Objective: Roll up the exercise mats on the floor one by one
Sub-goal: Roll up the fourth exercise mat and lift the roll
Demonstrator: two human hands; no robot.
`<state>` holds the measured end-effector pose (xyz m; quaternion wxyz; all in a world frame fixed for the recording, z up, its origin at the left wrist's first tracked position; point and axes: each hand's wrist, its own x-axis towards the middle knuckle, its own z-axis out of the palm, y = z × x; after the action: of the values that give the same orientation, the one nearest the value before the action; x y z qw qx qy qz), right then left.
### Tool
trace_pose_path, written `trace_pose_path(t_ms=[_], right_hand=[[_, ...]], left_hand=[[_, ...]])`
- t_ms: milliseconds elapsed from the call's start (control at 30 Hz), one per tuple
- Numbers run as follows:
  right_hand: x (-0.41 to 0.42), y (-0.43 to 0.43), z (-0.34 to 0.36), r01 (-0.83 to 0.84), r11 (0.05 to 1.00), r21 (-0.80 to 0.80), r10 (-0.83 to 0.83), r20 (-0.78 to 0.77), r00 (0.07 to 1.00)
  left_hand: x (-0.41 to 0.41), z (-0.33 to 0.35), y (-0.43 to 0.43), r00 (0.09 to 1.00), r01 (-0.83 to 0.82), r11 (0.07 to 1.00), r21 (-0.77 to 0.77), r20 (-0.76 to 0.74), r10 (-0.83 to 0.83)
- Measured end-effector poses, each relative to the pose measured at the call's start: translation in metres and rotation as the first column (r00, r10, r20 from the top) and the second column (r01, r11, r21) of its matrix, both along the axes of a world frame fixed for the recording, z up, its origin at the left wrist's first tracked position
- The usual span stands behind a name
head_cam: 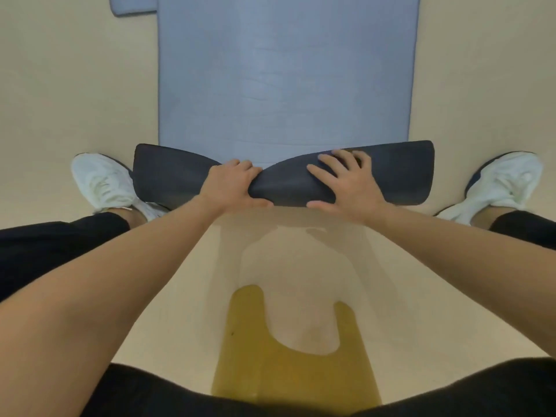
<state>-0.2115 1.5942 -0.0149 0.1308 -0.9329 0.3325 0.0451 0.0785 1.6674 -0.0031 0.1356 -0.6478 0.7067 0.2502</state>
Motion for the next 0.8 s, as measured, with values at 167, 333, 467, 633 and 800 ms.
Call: trace_pose_path(t_ms=[167, 333, 467, 633, 800], right_hand=[[-0.002, 0.008, -0.008, 0.088, 0.996, 0.032, -0.080, -0.185, 0.980], [-0.018, -0.004, -0.002, 0.047, 0.992, 0.117, -0.019, -0.235, 0.972], [-0.017, -0.008, -0.003, 0.150, 0.937, 0.315, -0.060, -0.279, 0.959], [-0.007, -0.025, -0.009, 0.167, 0.909, 0.383, -0.056, -0.285, 0.957], [0.001, -0.051, -0.013, 0.150, 0.909, 0.389, -0.026, -0.305, 0.952]], left_hand=[[-0.014, 0.010, -0.012, 0.997, -0.047, 0.993, 0.110, -0.064, 0.054], [-0.031, 0.014, -0.024, 0.988, -0.048, 0.957, 0.287, -0.129, 0.088], [-0.031, 0.012, -0.024, 0.984, -0.079, 0.961, 0.264, -0.131, 0.117], [-0.034, 0.002, 0.003, 0.984, -0.179, 0.984, 0.008, -0.019, 0.179], [-0.042, -0.008, 0.041, 0.998, 0.002, 0.949, -0.315, 0.068, 0.020]])
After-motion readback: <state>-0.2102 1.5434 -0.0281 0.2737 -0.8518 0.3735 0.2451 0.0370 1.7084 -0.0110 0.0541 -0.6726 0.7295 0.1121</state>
